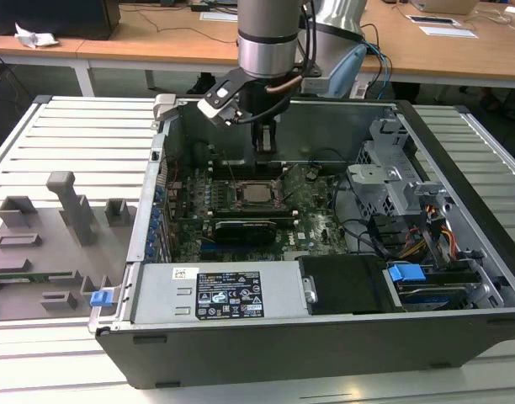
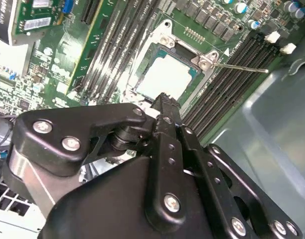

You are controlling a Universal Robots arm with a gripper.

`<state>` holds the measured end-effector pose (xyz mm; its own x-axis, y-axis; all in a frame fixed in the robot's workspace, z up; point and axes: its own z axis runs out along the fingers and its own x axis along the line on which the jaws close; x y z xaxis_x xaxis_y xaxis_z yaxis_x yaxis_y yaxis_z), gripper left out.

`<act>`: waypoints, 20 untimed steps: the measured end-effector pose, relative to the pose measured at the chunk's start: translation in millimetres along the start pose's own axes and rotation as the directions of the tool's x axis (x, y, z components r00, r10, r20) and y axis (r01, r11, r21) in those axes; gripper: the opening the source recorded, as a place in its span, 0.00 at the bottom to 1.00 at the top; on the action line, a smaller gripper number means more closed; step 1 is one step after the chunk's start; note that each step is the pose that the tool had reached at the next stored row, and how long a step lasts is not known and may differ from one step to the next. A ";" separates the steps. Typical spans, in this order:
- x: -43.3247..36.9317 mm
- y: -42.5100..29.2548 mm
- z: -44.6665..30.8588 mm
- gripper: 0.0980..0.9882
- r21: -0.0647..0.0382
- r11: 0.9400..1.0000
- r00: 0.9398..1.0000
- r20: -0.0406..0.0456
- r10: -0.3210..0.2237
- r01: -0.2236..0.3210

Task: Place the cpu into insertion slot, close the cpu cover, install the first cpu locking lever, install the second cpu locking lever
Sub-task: 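Close the cpu cover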

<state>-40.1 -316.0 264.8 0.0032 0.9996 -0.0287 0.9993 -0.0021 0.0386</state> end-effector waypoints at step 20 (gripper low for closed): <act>3.0 56.5 2.3 0.01 0.007 1.000 1.000 0.009 -0.026 0.026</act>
<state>16.5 -313.2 264.6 -0.0221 0.9990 -0.0389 0.9993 0.0232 0.0306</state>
